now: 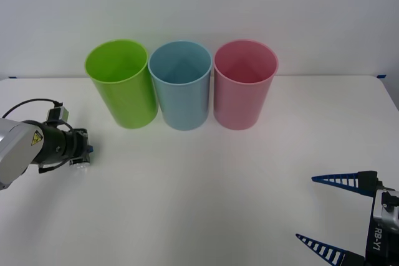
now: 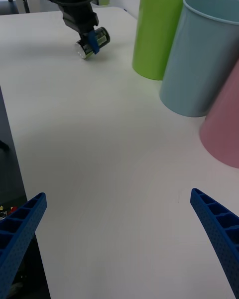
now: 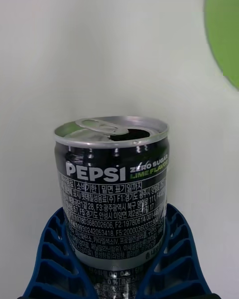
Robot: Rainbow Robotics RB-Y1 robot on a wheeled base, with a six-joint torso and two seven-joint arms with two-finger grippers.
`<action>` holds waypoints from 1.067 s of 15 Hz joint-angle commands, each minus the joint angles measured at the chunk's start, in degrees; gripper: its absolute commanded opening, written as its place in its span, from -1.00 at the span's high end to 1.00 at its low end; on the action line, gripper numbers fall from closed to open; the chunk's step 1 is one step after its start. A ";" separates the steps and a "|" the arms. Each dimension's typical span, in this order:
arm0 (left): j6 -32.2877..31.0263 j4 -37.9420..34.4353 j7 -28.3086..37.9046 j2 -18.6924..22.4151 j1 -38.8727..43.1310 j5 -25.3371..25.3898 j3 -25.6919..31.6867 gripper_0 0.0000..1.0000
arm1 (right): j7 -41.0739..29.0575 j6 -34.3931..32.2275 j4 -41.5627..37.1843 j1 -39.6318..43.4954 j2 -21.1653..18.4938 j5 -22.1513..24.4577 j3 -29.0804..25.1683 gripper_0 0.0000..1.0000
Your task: Put cans in the blue bin and PET bottles in the pink bin and trash in the green bin.
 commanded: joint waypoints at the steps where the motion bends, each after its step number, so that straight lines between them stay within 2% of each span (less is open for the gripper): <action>1: 3.79 -3.75 -11.62 0.66 5.43 5.88 4.23 1.00 | 0.00 0.00 0.00 0.00 0.00 0.00 0.00 -1.00; 7: 10.91 -8.94 -39.31 -0.31 13.78 22.14 9.68 1.00 | 0.00 0.00 0.00 0.00 0.00 0.00 0.00 -1.00; 10: 10.65 -11.31 -53.02 -4.44 17.29 25.39 14.95 1.00 | 0.00 0.00 0.00 0.00 0.00 0.00 0.00 -1.00; 12: 8.63 -13.77 -57.86 -5.23 19.40 27.24 17.24 1.00 | 0.00 0.00 0.00 0.00 0.00 0.00 0.00 -1.00; 13: 6.78 -14.48 -62.34 -6.29 20.46 29.17 19.43 1.00 | 0.00 0.00 0.00 0.00 0.00 0.00 0.00 -1.00; 16: -2.97 -15.09 -74.99 -11.38 21.95 34.45 28.05 1.00 | 0.00 0.00 0.00 0.00 0.00 0.00 0.00 -1.00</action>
